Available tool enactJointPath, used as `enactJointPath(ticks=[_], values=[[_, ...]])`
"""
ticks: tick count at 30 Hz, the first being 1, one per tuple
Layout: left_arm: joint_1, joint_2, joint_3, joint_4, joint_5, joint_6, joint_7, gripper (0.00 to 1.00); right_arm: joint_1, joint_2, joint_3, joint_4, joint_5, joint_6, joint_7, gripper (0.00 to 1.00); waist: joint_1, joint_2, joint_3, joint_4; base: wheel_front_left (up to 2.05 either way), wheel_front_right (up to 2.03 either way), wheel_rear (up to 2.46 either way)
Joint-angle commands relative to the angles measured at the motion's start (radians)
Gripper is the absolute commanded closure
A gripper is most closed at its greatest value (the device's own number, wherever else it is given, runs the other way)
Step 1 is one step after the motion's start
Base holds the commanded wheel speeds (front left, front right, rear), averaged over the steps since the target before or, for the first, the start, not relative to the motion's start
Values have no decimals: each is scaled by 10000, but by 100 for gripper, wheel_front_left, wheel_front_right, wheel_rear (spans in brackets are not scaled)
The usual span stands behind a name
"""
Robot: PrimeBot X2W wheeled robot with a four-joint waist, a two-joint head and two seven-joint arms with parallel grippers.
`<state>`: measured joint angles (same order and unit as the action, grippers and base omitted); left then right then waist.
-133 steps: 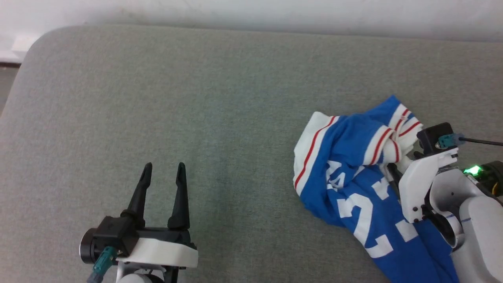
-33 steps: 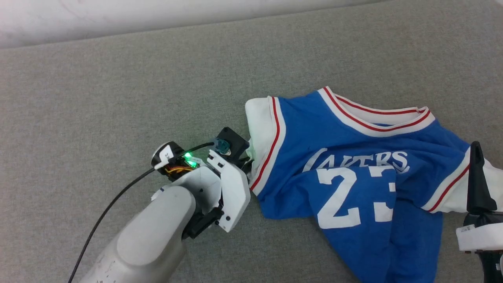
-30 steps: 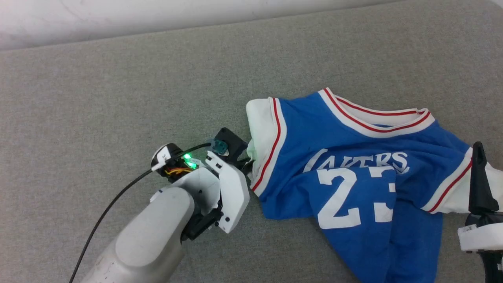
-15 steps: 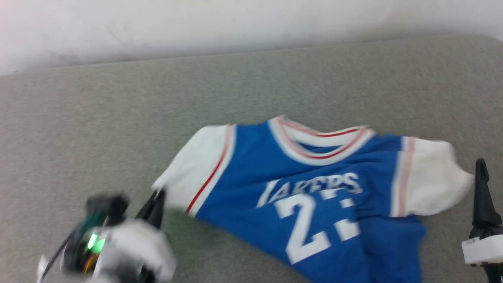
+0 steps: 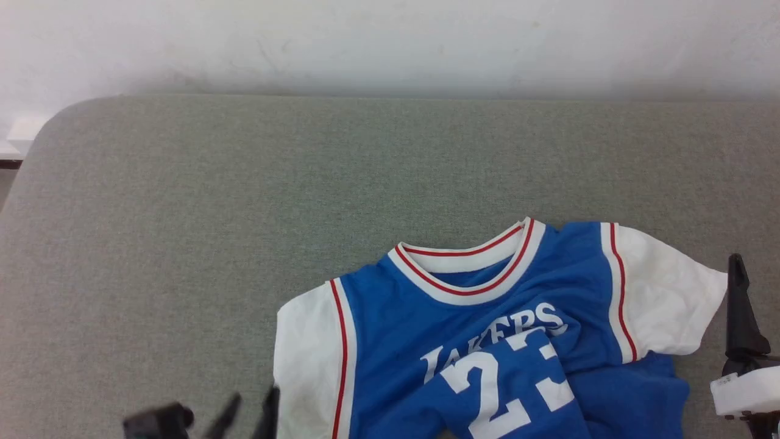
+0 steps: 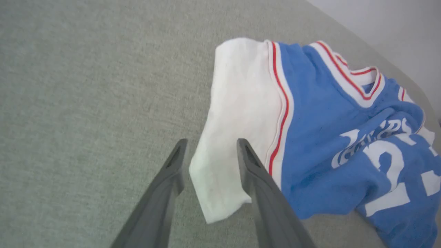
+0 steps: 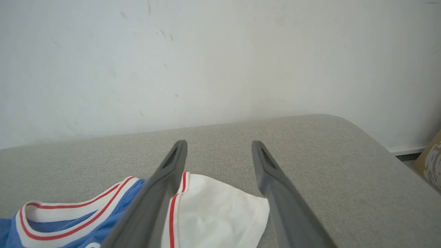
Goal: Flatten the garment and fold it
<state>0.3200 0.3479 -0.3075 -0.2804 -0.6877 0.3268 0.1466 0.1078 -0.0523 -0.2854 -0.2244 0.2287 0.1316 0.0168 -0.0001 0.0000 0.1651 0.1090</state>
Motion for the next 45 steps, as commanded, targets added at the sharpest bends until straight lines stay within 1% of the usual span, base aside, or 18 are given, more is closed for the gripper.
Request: enactJointPath(ticks=[1,3,4,6,8,10,11,14,17,22,26,30,31,32,34,37,42,45], values=[[-511,45,272,-294,144,5,-306,0,-37,20,-8,-55,-44,-9,25,0,1,0,-44,98,0,0,0],[-1079,227,535,-646,479,38,-582,0,-62,20,6,-71,-68,-9,55,0,1,0,-20,83,0,0,0],[-1079,227,535,-646,479,38,-582,0,-62,20,6,-71,-68,-9,55,0,1,0,-20,83,0,0,0],[-1784,457,587,-924,932,14,-691,0,-101,20,57,-81,-80,-9,78,0,1,0,30,13,0,0,0],[-2563,545,303,-1090,1288,-134,-558,0,-132,20,133,-69,-69,-9,87,0,1,0,85,-109,0,0,0],[-3366,817,-278,-898,1890,-428,-160,0,-164,20,180,-60,-60,-9,90,0,1,0,158,-267,0,0,0],[-3791,907,-635,-701,2205,-619,57,0,-187,20,183,-66,-66,-9,89,0,1,0,205,-350,0,0,0],[-4849,787,-1595,231,2698,-1102,792,0,-268,20,180,-78,-105,-9,118,0,1,0,336,-609,0,0,0],[-5560,672,-2323,1381,3028,-1473,1571,0,-338,20,175,-93,-110,-9,142,0,1,0,473,-891,0,0,0],[-6022,361,-2996,2767,2925,-2006,2267,0,-314,20,188,-37,-41,-9,161,0,1,0,583,-1224,0,0,0],[-5996,330,-3471,3660,2625,-2490,3061,0,-283,20,218,-13,-17,-9,159,0,1,0,564,-1351,0,0,0],[-6201,450,-3771,4341,2877,-2629,3340,0,-290,20,262,-28,5,-9,200,0,1,0,541,-1403,0,0,0],[-6292,478,-3859,4475,3003,-2682,3295,59,-298,20,270,-35,10,-9,214,0,1,0,525,-1410,0,0,0],[-6351,457,-3893,4589,3035,-2718,3231,100,-303,20,274,-46,10,-9,227,0,1,0,511,-1415,0,0,0],[-6450,357,-3905,4702,2948,-2824,3145,100,-309,20,264,-79,14,-9,245,0,1,0,490,-1413,0,0,0],[-6697,45,-3717,4459,2840,-2740,2650,100,-276,20,177,-130,22,-9,259,0,1,0,475,-1345,0,0,0],[-7276,-828,-3604,3655,2638,-2717,1897,100,-255,20,122,-184,60,-9,268,0,1,0,571,-1181,0,0,0],[-7500,-1389,-3904,3603,2524,-2865,1892,100,-312,20,226,-150,115,-9,253,0,1,0,643,-1150,0,0,0]])
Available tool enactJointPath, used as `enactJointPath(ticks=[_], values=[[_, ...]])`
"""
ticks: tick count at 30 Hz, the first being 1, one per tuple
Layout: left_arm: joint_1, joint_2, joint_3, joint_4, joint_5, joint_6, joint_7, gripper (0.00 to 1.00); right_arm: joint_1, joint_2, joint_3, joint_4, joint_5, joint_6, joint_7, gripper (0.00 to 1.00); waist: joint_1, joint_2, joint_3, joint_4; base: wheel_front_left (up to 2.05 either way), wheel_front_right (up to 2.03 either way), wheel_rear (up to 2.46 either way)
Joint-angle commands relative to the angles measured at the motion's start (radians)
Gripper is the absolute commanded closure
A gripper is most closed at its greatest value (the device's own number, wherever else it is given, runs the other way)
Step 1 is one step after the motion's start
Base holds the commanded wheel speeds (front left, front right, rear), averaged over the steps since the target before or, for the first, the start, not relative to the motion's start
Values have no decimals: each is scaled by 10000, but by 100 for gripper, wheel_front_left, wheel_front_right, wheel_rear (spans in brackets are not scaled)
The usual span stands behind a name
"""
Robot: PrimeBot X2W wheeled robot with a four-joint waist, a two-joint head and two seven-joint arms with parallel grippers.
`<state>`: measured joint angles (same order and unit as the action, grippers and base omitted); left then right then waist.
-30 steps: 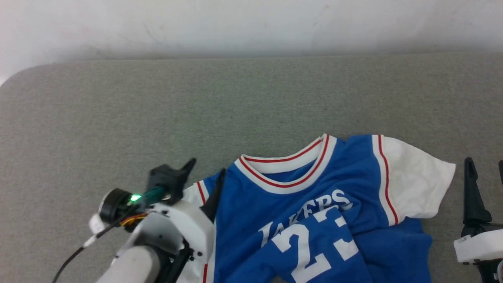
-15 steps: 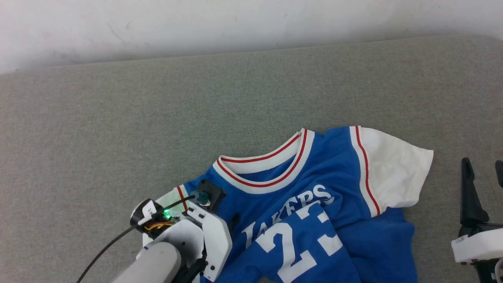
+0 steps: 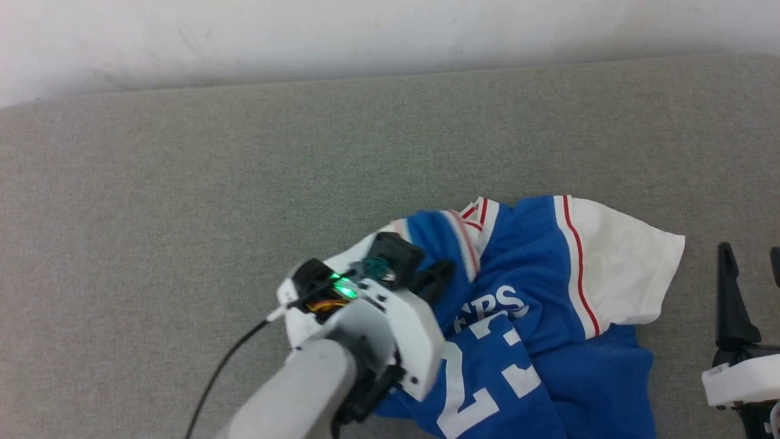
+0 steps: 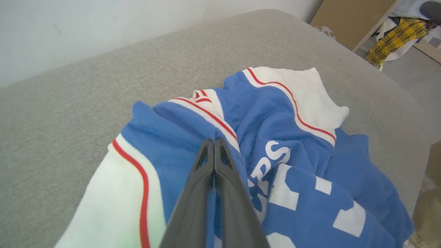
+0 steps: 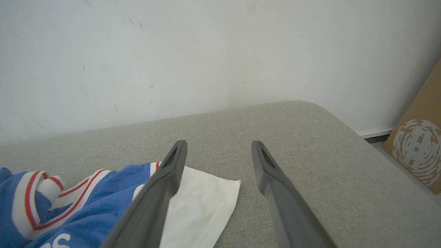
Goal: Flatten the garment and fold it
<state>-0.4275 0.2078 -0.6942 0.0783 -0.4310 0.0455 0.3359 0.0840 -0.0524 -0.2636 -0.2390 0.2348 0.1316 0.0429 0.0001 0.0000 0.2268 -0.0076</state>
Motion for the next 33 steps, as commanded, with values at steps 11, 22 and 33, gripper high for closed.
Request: enactJointPath(ticks=[11,22,33], values=[[262,-869,-236,1732,-468,79,-532,0,-180,22,5,107,59,-9,-90,0,-1,0,158,-25,0,0,0],[-144,1423,1577,-405,-24,969,-562,0,-151,22,47,91,103,-9,-70,0,-1,0,306,373,0,0,0],[118,2030,1212,0,-735,423,1387,0,-312,22,94,-29,-16,-9,71,0,-1,0,628,412,0,0,0]])
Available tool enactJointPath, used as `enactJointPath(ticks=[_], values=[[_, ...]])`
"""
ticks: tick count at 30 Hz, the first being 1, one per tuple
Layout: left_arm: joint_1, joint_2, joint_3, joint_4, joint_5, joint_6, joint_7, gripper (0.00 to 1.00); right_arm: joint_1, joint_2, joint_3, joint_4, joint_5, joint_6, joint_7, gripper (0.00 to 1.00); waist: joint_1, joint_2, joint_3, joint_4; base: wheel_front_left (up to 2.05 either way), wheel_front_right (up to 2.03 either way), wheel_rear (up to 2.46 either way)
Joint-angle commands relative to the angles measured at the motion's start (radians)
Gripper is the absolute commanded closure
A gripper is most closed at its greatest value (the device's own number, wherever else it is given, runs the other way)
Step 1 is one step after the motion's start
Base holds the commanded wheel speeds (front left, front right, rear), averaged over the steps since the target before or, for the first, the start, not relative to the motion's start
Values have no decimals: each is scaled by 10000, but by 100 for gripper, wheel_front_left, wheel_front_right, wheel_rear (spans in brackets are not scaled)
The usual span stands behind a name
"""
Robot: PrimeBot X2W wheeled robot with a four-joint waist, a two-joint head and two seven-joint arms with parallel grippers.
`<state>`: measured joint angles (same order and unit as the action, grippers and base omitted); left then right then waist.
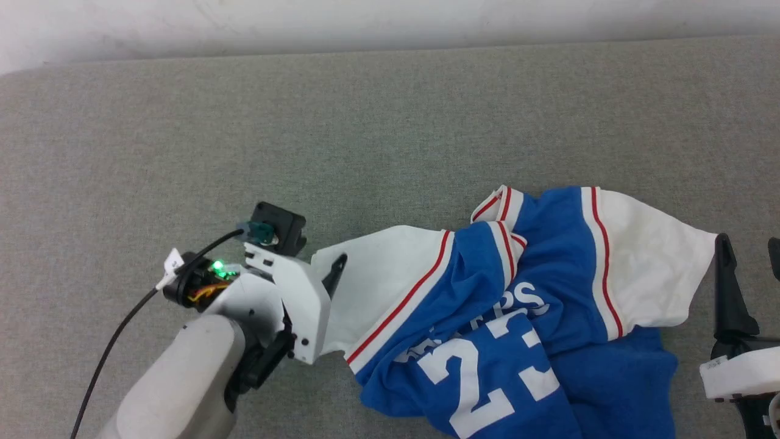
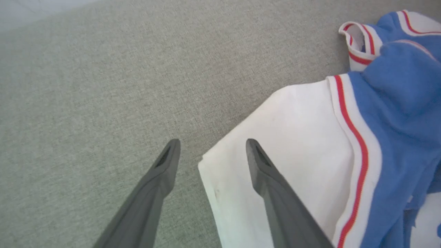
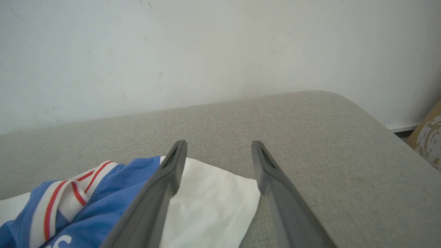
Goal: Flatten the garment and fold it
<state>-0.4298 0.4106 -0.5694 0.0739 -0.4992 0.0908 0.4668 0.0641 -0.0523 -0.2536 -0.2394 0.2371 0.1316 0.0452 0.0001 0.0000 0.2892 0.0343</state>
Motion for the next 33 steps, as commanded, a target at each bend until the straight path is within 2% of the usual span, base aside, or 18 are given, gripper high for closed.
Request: enactJointPath(ticks=[1,3,6,7,8,12,19,22,25,28,33], values=[[210,23,-115,85,-128,-43,341,0,-109,20,0,-21,-37,-9,54,0,-1,0,7,-17,0,0,0],[339,149,-329,139,-225,-128,933,0,-110,20,17,-11,-35,-9,59,0,-1,0,13,-37,0,0,0],[408,218,-387,138,-263,-98,1174,0,-127,20,23,0,-22,-9,64,0,-1,0,28,-50,0,0,0],[420,232,-365,153,-230,-36,1129,53,-139,20,29,9,-14,-9,65,0,-1,0,34,-60,0,0,0],[431,233,-342,186,-201,10,1042,100,-151,20,38,16,-4,-9,63,0,-1,0,46,-68,0,0,0],[451,79,-330,452,-240,-22,648,100,-158,20,22,51,12,-9,41,0,-1,0,51,-42,0,0,0],[199,-374,-456,1026,-383,-406,-15,100,-210,20,9,51,-61,-9,117,0,-1,0,-14,54,0,0,0],[111,-574,-255,1067,-541,-394,-459,100,-202,20,0,54,-85,-9,151,0,-1,0,-105,109,0,0,0],[157,-631,102,904,-751,-282,-930,100,-146,20,-2,87,-104,-9,173,0,-1,0,-258,148,0,0,0],[449,-457,450,545,-893,-51,-1193,100,-31,20,23,139,-90,-9,157,0,-1,0,-429,182,0,0,0],[1614,152,1352,-323,-1084,791,-1693,100,154,20,47,197,-27,-9,128,0,-1,0,-627,207,0,0,0]])
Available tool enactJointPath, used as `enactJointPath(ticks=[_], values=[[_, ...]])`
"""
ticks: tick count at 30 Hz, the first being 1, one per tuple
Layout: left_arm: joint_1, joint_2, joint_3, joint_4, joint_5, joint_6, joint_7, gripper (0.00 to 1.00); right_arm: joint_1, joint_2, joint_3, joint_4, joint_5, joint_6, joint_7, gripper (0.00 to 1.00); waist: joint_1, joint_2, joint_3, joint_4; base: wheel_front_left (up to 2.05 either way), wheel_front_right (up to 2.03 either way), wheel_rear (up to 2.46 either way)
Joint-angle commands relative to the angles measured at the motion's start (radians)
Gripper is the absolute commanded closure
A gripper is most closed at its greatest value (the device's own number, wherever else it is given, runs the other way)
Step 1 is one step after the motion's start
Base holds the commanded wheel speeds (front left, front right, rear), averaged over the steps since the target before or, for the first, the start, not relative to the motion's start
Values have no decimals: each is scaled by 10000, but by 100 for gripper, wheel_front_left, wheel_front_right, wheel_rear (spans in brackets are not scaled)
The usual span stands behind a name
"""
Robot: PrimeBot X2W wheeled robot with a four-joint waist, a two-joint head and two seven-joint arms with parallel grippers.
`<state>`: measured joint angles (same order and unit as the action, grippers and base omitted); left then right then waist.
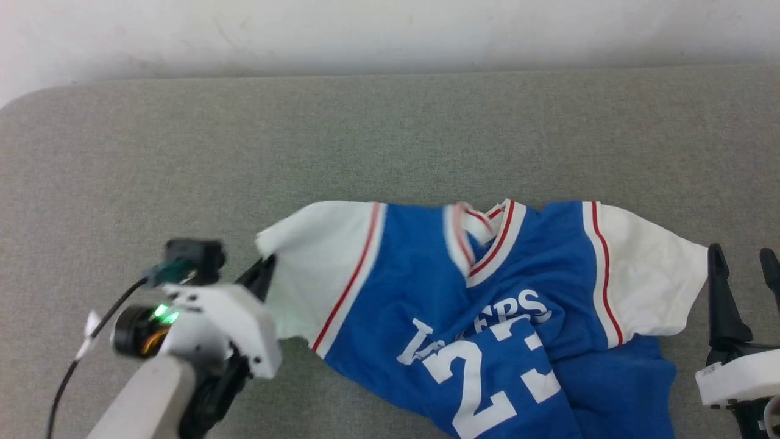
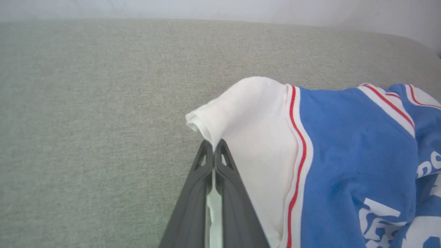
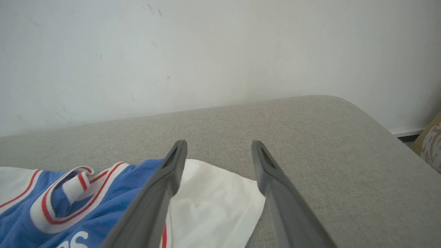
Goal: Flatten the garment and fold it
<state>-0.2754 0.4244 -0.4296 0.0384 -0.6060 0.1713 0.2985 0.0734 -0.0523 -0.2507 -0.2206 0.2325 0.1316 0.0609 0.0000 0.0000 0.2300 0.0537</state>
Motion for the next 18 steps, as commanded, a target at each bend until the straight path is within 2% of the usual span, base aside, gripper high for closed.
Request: enactJointPath(ticks=[1,10,14,18], values=[[426,90,169,-158,-130,176,-119,100,92,20,14,12,28,-9,-39,0,0,0,-62,20,0,0,0],[3934,194,2230,-2045,-1263,1783,-1296,100,297,20,-69,25,39,-9,18,0,0,0,-146,149,0,0,0],[4948,257,3052,-2710,-1508,2155,-1764,100,333,20,-260,71,-67,-9,160,0,0,0,-45,360,0,0,0],[5253,415,3366,-3149,-1537,2253,-1861,100,94,20,-439,50,-314,-9,521,0,0,0,120,581,0,0,0]])
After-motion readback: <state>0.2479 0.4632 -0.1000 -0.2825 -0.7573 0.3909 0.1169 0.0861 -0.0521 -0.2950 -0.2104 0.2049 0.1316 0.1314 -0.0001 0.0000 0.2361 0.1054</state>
